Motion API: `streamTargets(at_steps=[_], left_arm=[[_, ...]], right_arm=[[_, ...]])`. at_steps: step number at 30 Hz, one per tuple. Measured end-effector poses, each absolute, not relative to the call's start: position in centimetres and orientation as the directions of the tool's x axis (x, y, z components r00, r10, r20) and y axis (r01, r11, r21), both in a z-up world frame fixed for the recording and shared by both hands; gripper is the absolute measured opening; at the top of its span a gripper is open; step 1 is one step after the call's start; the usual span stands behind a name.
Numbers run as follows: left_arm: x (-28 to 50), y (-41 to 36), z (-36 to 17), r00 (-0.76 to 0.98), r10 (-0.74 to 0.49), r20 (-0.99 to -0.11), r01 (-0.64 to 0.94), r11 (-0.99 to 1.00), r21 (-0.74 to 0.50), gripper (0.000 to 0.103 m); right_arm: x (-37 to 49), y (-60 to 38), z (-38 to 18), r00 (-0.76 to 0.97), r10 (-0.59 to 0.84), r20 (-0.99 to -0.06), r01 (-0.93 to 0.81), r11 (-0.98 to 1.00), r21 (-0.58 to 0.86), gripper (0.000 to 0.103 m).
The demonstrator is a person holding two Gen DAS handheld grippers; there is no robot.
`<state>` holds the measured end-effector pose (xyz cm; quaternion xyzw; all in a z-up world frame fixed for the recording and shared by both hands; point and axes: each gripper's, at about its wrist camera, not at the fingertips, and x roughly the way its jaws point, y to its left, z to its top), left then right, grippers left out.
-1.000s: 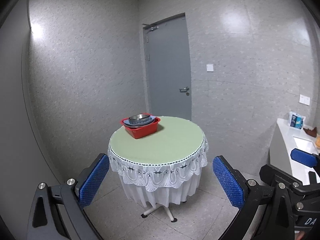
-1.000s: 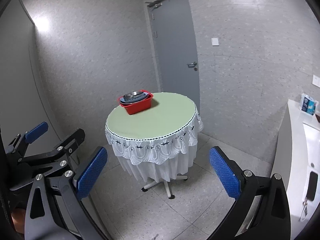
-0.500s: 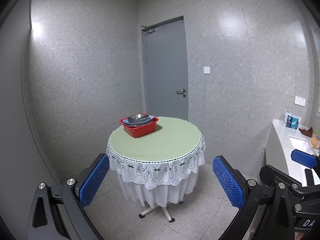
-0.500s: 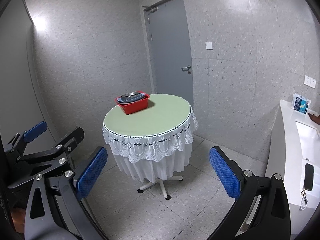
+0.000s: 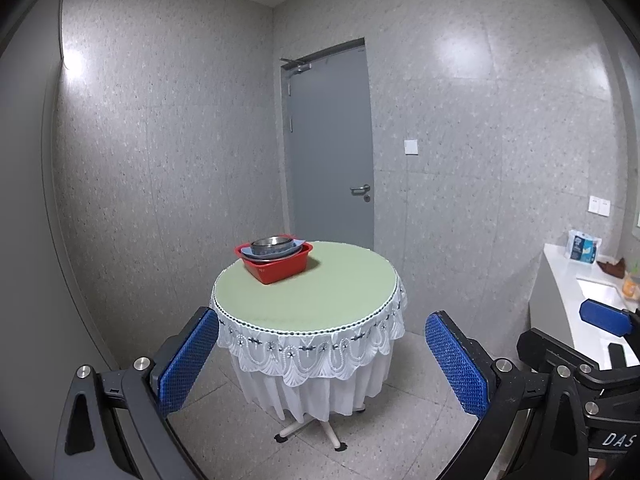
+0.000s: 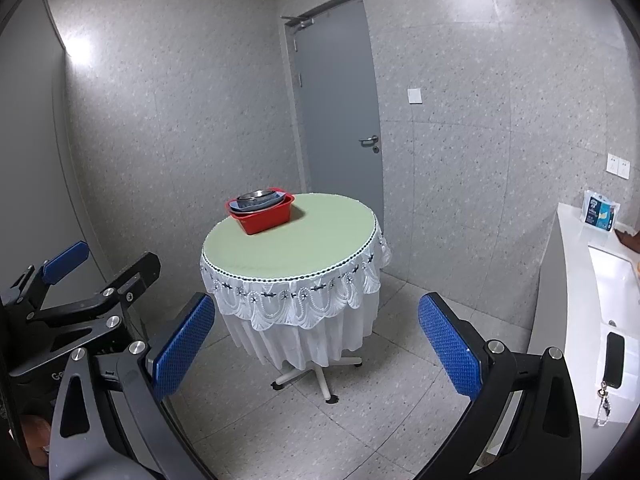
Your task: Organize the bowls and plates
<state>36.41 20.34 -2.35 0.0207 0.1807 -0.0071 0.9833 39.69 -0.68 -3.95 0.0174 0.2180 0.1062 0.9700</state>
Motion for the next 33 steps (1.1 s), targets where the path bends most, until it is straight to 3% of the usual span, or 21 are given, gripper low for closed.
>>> streamTargets(at_steps=[33], left_arm=[[42.7, 14.0, -2.2, 0.932, 0.053, -0.358, -0.044, 0.999, 0.031, 0.102]], right_arm=[[45.0, -5.3, -2.4, 0.855, 0.288, -0.431, -0.28, 0.956, 0.083, 0.103]])
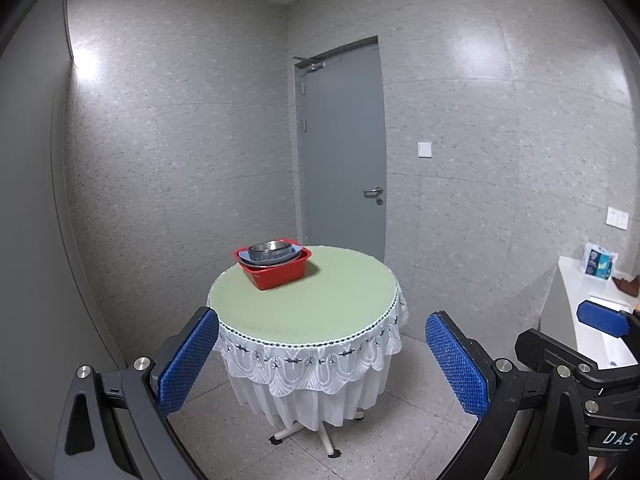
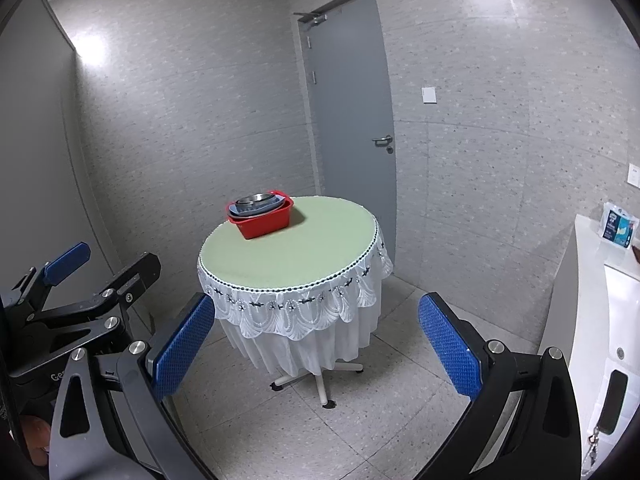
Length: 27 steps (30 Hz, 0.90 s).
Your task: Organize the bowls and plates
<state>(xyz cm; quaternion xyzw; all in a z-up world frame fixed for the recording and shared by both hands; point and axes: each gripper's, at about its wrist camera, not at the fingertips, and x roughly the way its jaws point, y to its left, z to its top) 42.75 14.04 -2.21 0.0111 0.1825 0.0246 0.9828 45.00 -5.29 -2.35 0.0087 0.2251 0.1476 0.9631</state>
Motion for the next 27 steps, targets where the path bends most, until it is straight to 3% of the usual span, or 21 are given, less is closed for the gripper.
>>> streamTargets(at_steps=[27], left_arm=[[43.4, 14.4, -2.2, 0.931, 0.077, -0.357, -0.07, 0.997, 0.031, 0.102]], right_arm=[[46.3, -5.3, -1.7, 0.836, 0.308, -0.454, -0.307, 0.949, 0.076, 0.103]])
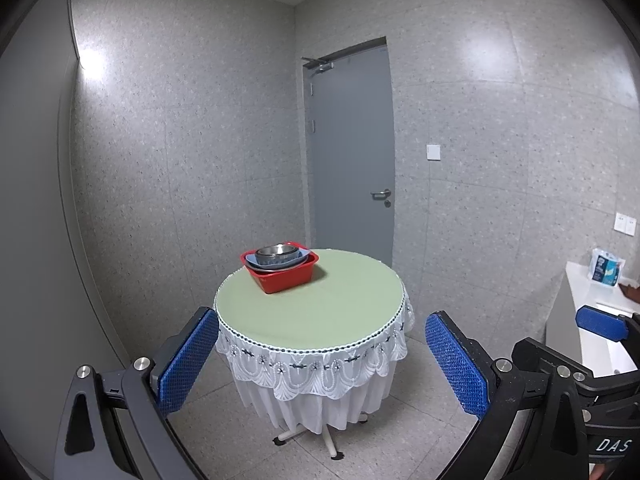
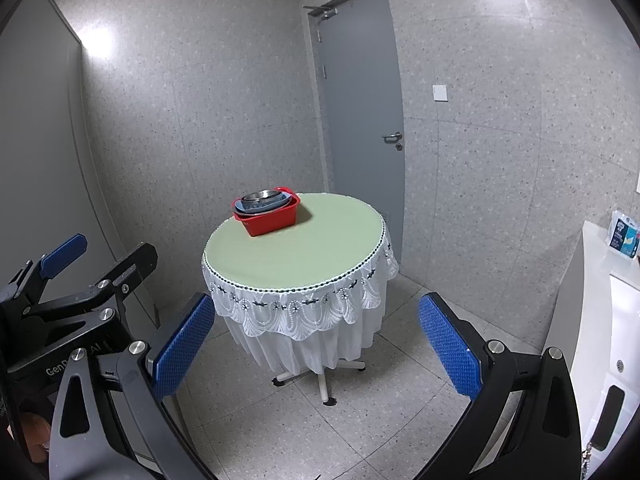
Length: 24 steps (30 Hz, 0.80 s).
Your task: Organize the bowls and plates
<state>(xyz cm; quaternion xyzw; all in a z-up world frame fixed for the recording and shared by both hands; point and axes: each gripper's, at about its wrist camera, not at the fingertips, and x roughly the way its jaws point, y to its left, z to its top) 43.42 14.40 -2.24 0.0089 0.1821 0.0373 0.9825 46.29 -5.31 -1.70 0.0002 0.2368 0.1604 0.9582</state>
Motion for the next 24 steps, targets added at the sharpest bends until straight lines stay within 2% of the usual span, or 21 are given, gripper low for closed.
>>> streamTargets(at_steps=[24], left_arm=[[43.3, 14.38, -1.61, 0.93, 0.075, -0.359, -0.069, 0.997, 0.03, 0.102]], right_arm=[[46.21, -5.54, -1.57, 0.835, 0.303, -0.46, -0.304, 0.95, 0.074, 0.103]])
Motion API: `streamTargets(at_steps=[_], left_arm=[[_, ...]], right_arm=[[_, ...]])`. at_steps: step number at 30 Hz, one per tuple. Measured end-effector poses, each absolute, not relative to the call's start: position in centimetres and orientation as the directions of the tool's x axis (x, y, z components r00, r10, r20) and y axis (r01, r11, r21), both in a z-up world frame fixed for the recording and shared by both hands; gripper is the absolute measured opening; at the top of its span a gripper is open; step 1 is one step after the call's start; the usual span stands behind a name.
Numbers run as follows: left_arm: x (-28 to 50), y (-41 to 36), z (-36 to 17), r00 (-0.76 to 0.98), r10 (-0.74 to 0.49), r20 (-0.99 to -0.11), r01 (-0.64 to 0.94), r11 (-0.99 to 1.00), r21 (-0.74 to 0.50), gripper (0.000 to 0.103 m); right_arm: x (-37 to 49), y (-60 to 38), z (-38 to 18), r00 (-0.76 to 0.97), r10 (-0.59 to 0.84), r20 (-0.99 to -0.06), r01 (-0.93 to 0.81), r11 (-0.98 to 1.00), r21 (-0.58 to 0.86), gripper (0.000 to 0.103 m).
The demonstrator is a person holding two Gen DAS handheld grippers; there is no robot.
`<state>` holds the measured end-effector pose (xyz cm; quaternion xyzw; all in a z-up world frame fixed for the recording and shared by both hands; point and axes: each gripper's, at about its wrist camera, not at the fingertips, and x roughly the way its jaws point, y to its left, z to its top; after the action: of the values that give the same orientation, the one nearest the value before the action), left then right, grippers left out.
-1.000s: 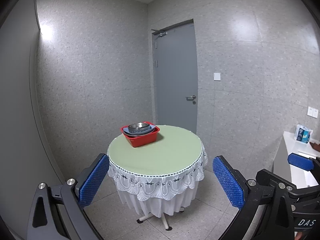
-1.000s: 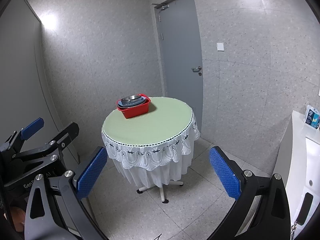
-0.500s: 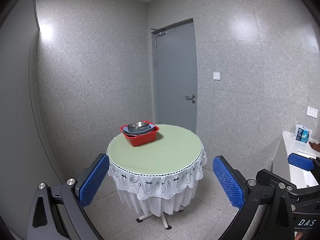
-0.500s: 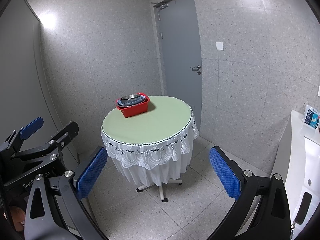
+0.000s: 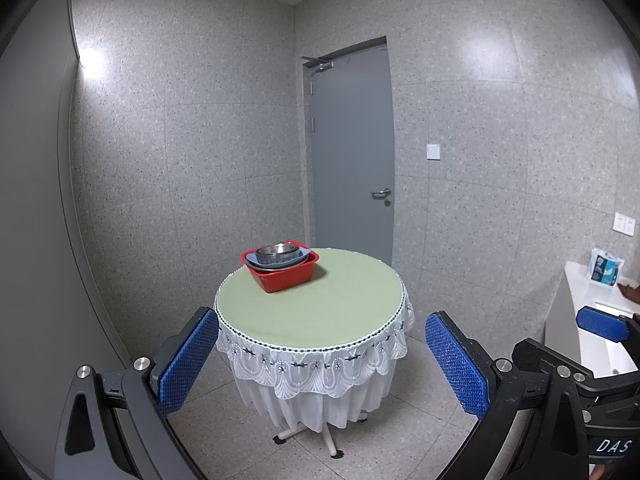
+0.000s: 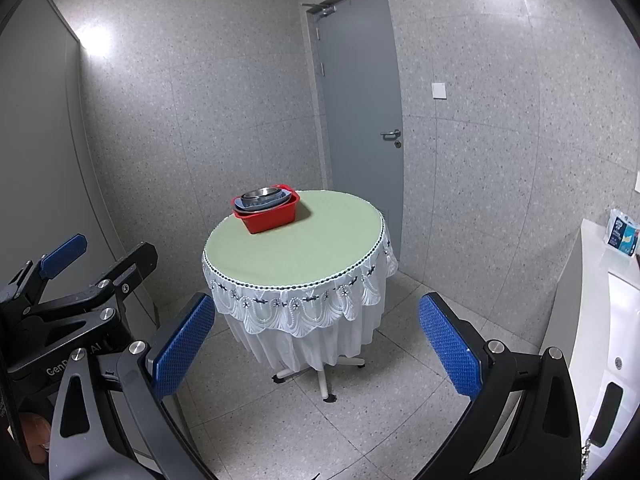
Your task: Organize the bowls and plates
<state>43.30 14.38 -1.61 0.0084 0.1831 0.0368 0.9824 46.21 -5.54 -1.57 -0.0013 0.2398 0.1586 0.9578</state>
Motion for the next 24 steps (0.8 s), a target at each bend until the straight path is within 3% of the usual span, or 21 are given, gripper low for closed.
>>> streamTargets(at_steps=[24], left_arm=[[41.5, 15.5, -0.7, 0.934, 0.053, -0.353, -0.047, 0.999, 0.026, 0.102]], right_arm=[[44.2, -4.1, -0.9, 0.845, 0.276, -0.458, -0.274, 0.959, 0.072, 0.103]])
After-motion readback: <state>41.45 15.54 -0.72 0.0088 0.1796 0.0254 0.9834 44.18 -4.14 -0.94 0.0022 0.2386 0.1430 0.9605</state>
